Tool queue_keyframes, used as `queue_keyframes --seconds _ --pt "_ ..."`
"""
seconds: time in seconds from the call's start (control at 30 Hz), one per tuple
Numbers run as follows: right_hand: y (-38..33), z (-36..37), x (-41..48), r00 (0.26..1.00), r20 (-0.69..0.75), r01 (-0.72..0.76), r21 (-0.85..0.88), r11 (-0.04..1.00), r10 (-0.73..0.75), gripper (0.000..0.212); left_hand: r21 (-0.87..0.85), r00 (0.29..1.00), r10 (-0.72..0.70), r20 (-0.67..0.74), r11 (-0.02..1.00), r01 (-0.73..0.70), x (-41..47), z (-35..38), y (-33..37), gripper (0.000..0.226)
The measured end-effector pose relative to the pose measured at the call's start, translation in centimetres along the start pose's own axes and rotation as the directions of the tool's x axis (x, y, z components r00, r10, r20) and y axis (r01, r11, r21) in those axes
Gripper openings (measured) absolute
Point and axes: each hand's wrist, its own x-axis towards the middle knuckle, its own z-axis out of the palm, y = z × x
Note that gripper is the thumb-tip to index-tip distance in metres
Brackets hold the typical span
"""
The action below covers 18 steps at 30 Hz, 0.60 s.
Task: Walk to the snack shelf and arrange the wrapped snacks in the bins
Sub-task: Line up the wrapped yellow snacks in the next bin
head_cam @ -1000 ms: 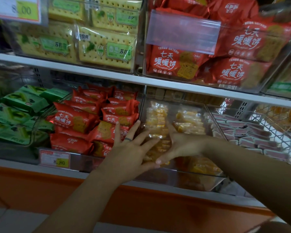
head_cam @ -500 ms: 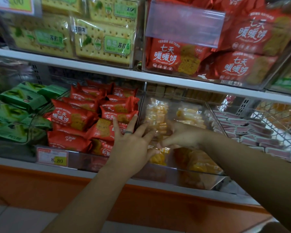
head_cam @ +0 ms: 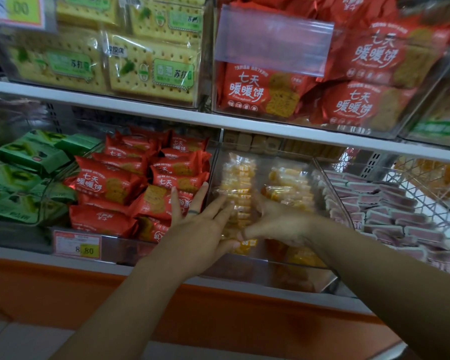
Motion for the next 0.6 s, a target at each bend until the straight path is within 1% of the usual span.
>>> queue_keyframes --seconds 0.07,0.17,0.2,0.27,0.3,0.33,0.37,0.4,0.5,0.6 --pt "-0.5 -0.8 -0.3 0.998 0.063 -0.025 0.044 0.999 0.022 0.118 -0.002 1.000 0.002 0.003 1.000 -0.002 0.0 0.0 0.0 0.077" --pt "-1.7 -2.2 -0.8 0.993 0.118 -0.050 0.186 0.981 0.029 0.095 0.017 1.000 0.005 -0.012 1.000 -0.005 -0.1 0.0 -0.1 0.095" --pt "-2.0 -2.7 -0.7 0.994 0.104 -0.049 0.197 0.979 0.029 0.085 0.013 1.000 0.006 -0.005 1.000 -0.005 -0.2 0.0 -0.1 0.096" --pt "-2.2 -3.0 0.0 0.998 0.028 -0.062 0.167 0.984 0.058 0.057 -0.007 1.000 0.000 0.003 1.000 0.000 -0.2 -0.1 -0.2 0.094" --pt "-2.4 -2.9 0.2 0.997 -0.029 -0.065 0.130 0.989 0.069 0.053 -0.020 1.000 0.004 -0.006 1.000 -0.004 -0.3 -0.2 -0.3 0.096" --pt "-2.3 -2.8 0.6 0.993 -0.092 -0.067 0.085 0.994 0.075 0.054 -0.027 1.000 0.009 -0.018 1.000 -0.009 -0.3 -0.5 -0.4 0.099" --pt "-2.4 -2.6 0.8 0.987 -0.150 -0.056 0.046 0.997 0.062 0.060 -0.027 1.000 0.012 -0.028 1.000 -0.012 -0.2 -0.6 -0.5 0.102" --pt "-2.3 -2.5 1.1 0.982 -0.182 -0.043 0.052 0.998 0.052 0.062 -0.027 0.999 0.011 -0.036 1.000 -0.012 -0.2 -0.8 -0.6 0.104" --pt "-1.9 -1.4 1.5 0.990 -0.119 -0.052 0.201 0.978 0.077 0.042 -0.016 0.999 0.008 -0.035 1.000 -0.008 0.0 -1.0 -0.9 0.102" --pt "-1.3 -0.5 2.2 0.991 -0.117 -0.034 0.201 0.979 0.058 0.020 -0.003 0.999 0.016 -0.046 1.000 -0.016 0.1 -0.9 -1.0 0.105"
